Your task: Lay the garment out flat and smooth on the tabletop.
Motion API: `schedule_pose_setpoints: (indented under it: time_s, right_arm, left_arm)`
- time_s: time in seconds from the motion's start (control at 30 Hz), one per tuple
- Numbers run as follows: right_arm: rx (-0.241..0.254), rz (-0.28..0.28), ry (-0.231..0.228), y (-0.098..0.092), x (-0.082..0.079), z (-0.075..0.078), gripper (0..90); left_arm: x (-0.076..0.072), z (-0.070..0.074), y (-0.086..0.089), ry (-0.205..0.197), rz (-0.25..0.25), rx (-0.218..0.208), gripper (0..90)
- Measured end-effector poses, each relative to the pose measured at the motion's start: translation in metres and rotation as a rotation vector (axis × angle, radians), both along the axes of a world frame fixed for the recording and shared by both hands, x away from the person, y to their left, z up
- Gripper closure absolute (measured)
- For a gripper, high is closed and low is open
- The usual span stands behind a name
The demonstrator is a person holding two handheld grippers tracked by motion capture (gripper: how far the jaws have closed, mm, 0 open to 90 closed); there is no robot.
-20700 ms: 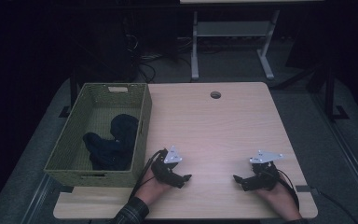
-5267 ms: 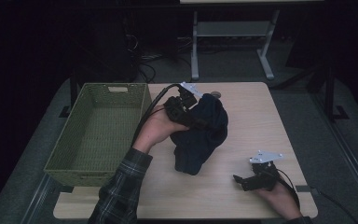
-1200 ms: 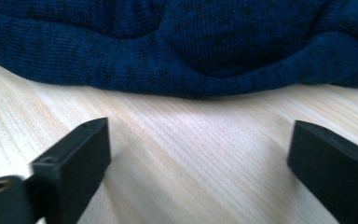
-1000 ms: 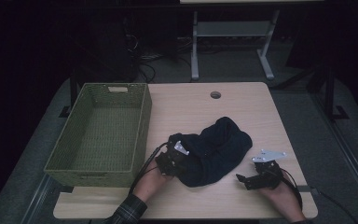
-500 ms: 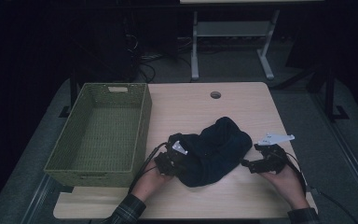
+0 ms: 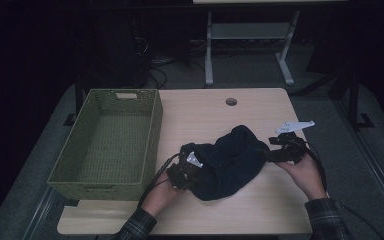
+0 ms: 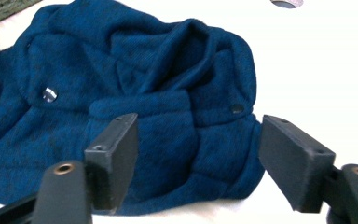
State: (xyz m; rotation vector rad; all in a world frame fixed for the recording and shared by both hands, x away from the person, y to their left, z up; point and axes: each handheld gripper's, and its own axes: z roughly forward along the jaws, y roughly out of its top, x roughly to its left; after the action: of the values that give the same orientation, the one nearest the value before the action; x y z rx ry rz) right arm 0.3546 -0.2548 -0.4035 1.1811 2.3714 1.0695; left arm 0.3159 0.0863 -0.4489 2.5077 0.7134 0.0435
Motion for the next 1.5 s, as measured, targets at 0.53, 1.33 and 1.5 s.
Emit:
schedule_pose_setpoints:
  time_s: [0.53,1.33,1.5]
  right_arm:
    - [-0.006,-0.046,0.063,-0.001,0.057,-0.024,41.7]
    - [-0.018,-0.001,0.178,0.005,0.072,-0.053,72.2]
    - [-0.052,-0.003,0.118,0.008,0.066,-0.039,72.9]
  left_arm:
    - [0.002,0.000,0.002,0.022,0.015,-0.015,90.0]
    - [0.002,0.000,0.001,0.021,0.017,-0.006,90.0]
    - [0.002,0.000,0.001,0.022,0.018,-0.009,90.0]
